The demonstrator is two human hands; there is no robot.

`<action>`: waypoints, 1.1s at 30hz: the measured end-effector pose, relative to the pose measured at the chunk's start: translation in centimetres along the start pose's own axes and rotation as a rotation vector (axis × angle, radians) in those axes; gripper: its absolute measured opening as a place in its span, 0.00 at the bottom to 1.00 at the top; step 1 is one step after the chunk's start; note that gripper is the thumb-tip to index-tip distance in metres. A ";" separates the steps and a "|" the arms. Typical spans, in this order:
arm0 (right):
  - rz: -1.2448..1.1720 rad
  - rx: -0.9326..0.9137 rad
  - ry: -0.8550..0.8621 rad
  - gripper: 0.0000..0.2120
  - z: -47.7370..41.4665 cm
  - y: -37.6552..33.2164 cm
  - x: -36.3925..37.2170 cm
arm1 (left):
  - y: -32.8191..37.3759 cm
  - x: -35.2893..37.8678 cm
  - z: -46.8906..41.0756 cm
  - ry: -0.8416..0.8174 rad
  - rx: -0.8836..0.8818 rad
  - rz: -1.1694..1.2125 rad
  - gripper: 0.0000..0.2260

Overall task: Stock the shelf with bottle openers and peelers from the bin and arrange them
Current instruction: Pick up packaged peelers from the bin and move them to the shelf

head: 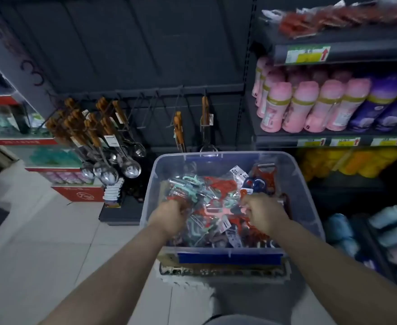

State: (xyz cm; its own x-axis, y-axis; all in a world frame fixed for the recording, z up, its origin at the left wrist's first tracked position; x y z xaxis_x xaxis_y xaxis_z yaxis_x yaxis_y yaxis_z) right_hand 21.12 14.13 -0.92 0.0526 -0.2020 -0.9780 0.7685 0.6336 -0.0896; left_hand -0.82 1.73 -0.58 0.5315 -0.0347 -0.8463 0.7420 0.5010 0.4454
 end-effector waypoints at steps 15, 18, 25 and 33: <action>0.041 0.124 0.139 0.07 -1.3 1.2 0.2 | -1.0 0.7 -3.8 -0.057 0.060 0.007 0.10; -0.148 0.219 0.223 0.07 0.0 3.4 -0.6 | 0.3 1.7 -4.4 -0.052 0.080 0.001 0.08; -0.275 0.314 0.159 0.09 1.5 6.0 0.2 | 3.0 4.2 -4.4 -0.027 0.016 -0.095 0.09; -0.384 0.300 0.094 0.07 1.4 6.9 -0.3 | 3.0 4.6 -3.7 -0.131 -0.205 -0.134 0.15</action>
State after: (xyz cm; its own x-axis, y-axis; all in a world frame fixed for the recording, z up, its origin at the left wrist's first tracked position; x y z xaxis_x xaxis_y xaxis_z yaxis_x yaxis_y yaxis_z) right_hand 27.30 17.56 -1.00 -0.3175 -0.3015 -0.8991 0.8714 0.2811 -0.4020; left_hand 2.35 6.24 -4.26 0.4922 -0.2171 -0.8430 0.7179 0.6489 0.2521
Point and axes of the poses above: each hand's wrist, its own z-axis away from the middle knuckle, its own x-axis out of the palm, y = z × x, the point moved 2 cm from there along -z, towards the middle knuckle, and after that the axes turned 8 degrees about z, right-handed, at the moved point
